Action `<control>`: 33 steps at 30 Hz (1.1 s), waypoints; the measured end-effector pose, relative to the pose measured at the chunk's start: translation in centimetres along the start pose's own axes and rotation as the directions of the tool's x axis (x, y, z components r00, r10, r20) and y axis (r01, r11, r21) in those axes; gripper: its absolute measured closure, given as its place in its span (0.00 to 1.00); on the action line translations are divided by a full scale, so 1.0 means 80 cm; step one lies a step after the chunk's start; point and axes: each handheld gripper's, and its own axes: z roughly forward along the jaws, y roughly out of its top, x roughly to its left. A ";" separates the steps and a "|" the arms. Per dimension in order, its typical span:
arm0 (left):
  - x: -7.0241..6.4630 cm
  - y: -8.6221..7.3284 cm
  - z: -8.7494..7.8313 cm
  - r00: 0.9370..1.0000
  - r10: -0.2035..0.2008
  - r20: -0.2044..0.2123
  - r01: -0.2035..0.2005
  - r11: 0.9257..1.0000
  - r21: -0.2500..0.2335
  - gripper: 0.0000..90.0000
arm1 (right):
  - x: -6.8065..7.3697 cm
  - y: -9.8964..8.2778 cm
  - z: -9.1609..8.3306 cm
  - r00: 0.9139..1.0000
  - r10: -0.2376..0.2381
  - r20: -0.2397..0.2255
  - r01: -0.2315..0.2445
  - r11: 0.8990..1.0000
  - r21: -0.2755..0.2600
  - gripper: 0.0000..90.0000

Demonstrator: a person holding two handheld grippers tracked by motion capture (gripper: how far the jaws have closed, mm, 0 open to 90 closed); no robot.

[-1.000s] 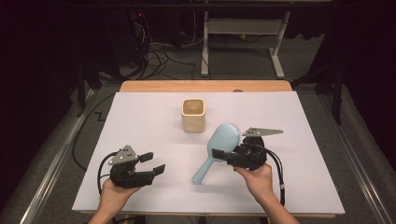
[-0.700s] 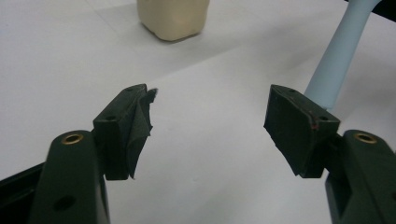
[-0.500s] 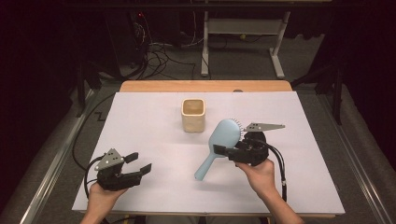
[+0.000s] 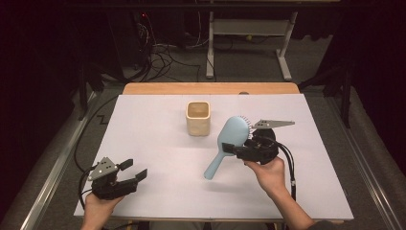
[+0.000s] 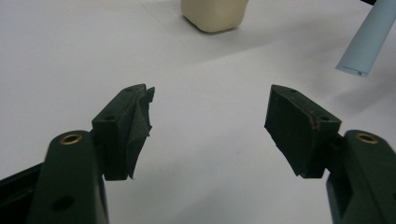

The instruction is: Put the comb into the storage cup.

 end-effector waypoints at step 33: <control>0.019 -0.030 0.008 0.997 -0.053 -0.052 0.053 0.999 0.009 0.35 | -0.013 0.045 0.002 0.998 -0.018 0.061 0.017 1.000 0.016 0.63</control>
